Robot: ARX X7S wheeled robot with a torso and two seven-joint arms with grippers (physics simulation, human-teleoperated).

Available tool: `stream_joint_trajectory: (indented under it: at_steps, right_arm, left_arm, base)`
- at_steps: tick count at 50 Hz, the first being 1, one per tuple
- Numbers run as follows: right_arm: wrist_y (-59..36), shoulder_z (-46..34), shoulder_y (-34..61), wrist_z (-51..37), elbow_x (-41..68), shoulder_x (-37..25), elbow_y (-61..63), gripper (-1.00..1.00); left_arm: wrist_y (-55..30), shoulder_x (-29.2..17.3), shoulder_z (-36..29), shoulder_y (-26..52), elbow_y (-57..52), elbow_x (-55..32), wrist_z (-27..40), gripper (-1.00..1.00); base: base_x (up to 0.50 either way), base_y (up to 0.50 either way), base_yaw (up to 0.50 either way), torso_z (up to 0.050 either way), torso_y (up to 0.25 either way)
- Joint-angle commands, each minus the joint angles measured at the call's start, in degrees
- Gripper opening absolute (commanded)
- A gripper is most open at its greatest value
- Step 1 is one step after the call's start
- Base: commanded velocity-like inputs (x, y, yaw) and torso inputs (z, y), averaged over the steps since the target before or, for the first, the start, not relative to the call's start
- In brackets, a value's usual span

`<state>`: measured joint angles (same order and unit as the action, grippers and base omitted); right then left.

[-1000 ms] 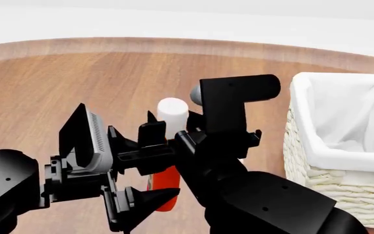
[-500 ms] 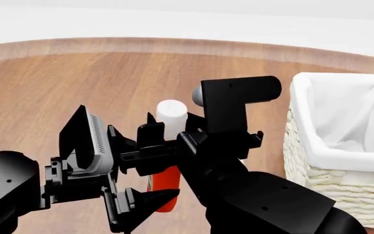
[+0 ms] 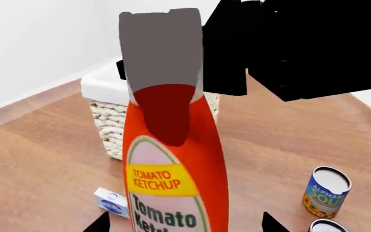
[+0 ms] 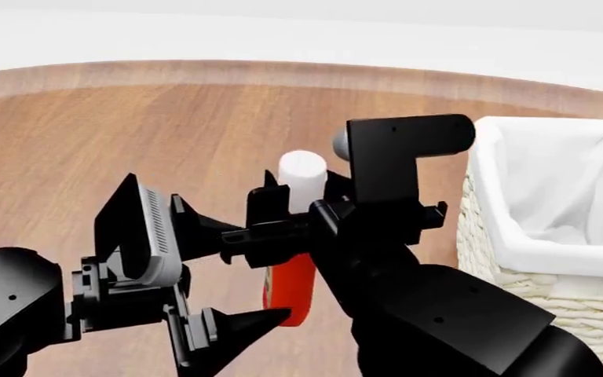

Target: Pick up the ketchup, and put it in the basket.

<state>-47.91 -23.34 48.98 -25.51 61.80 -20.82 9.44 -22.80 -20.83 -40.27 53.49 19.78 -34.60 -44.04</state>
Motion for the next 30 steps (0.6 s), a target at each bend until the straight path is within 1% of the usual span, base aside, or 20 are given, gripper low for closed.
stream_joint_trajectory:
  at_steps: [1,10,14,16,17,20,21,22,24,25,27,28,30]
  right_arm:
    - [1.2,1.2,1.1,0.8,-2.1,-1.4,-1.7,-1.00]
    - [1.5,2.8,1.9,-0.1,-1.9,-3.0,-1.3,-1.00]
    - [1.0,3.2,4.0,-0.4,-2.1,-3.3,-2.2,-1.00]
    - [0.4,3.4,5.9,-0.8,-2.0,-3.5,-2.6,-1.00]
    - [0.2,3.6,6.4,-1.1,-1.9,-3.6,-2.6,-1.00]
    - [-0.1,4.6,7.5,-2.0,-1.3,-3.9,-2.4,-1.00]
    - [-0.3,4.8,8.0,-2.2,-1.3,-4.1,-2.4,-1.00]
    - [-0.7,4.8,9.0,-2.5,-1.3,-4.3,-2.5,-1.00]
    - [-1.4,4.6,10.4,-2.8,-1.4,-4.6,-2.5,-1.00]
    - [-1.8,4.7,11.0,-2.9,-1.3,-4.7,-2.6,-1.00]
    - [-2.7,4.6,13.4,-3.1,-1.5,-5.1,-3.1,-1.00]
    - [-2.9,4.6,14.3,-3.2,-1.7,-5.3,-3.5,-1.00]
    - [-3.4,4.7,15.5,-3.2,-1.6,-5.4,-3.9,-1.00]
  left_arm:
    - [0.8,0.1,-0.1,0.1,1.0,0.5,0.2,1.00]
    - [3.7,1.2,0.3,-0.7,3.9,2.0,2.0,1.00]
    - [5.2,1.7,0.8,-1.4,4.9,2.8,4.0,1.00]
    - [6.3,1.6,1.8,-2.5,3.7,2.5,5.7,1.00]
    - [4.4,1.3,2.3,-2.9,2.5,0.8,5.6,1.00]
    - [4.9,0.8,3.8,-5.1,-0.6,-0.6,7.5,1.00]
    - [6.1,0.6,4.1,-6.0,-1.7,-0.3,8.3,1.00]
    - [4.8,0.6,5.2,-6.7,-2.6,-1.8,10.0,1.00]
    - [6.9,1.0,5.7,-7.8,-2.6,-0.1,12.7,1.00]
    - [5.9,1.0,5.8,-7.8,-2.6,-0.7,13.0,1.00]
    - [7.7,1.7,6.7,-8.7,-1.9,0.9,16.8,1.00]
    - [7.1,1.7,7.1,-9.0,-2.3,0.3,17.5,1.00]
    - [9.2,2.0,7.5,-9.7,-2.1,2.5,20.4,1.00]
  base:
    - [0.00,0.00,0.00,0.000,0.000]
    - [0.00,0.00,0.00,0.000,0.000]
    - [0.00,0.00,0.00,0.000,0.000]
    - [0.00,0.00,0.00,0.005,0.000]
    - [0.00,0.00,0.00,0.000,0.000]
    - [0.00,0.00,0.00,0.000,0.003]
    - [0.00,0.00,0.00,0.000,0.000]
    - [0.00,0.00,0.00,0.000,0.000]
    - [0.00,0.00,0.00,0.000,0.000]
    - [0.00,0.00,0.00,0.000,0.000]
    - [0.00,0.00,0.00,0.000,0.000]
    - [0.00,0.00,0.00,0.000,0.000]
    - [0.00,0.00,0.00,0.000,0.000]
